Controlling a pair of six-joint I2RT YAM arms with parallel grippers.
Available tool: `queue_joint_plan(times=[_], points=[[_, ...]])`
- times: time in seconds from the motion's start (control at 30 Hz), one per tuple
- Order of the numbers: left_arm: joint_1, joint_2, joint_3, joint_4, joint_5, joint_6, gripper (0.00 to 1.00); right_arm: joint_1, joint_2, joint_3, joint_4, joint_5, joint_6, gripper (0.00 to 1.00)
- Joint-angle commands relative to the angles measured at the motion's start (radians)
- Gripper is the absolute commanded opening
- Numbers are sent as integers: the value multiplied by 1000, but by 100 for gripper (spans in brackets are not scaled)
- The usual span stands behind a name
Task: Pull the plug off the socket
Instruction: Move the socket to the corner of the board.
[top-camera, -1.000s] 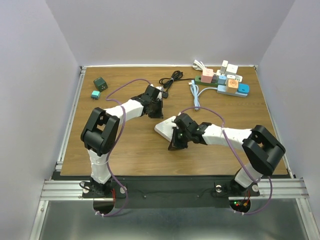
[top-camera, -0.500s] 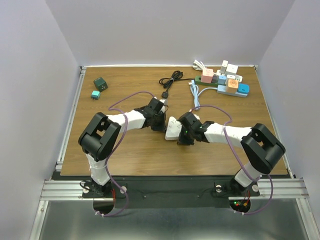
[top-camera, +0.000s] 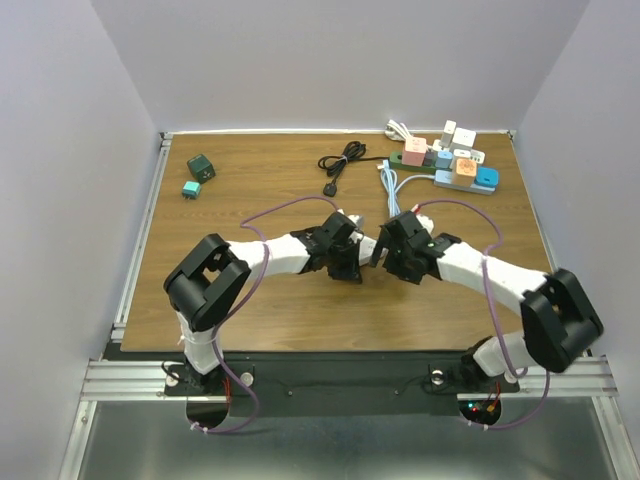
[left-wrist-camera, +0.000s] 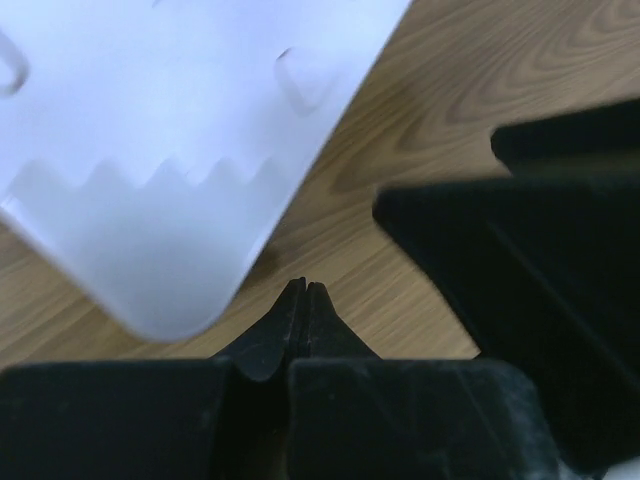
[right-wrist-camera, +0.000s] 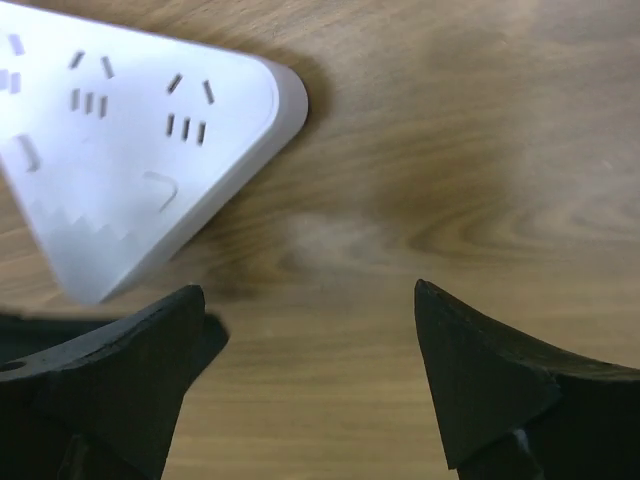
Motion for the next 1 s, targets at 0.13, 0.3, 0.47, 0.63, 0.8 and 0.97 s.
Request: queue_joint_plan(times=[0.13, 0.3, 0.47, 0.63, 0.8, 0.97], points=[[-23, 18, 97, 22, 35, -21, 0, -10, -274, -122, 74, -87, 189, 97], [-23, -127, 40, -45, -40, -26, 0, -8, -257, -127, 157, -147, 254, 100], [-23, -285, 25, -123, -144, -29, 0, -15, -222, -125, 232, -171, 290, 100], [13, -365, 9, -217, -258, -69, 1, -19, -141, -148, 302, -196, 374, 99], [89, -451, -35, -246, -335, -96, 1, -21, -42, -164, 431, -242, 426, 97], [184, -535, -87, -248, -329, -82, 1, -19, 20, -148, 513, -213, 454, 93]])
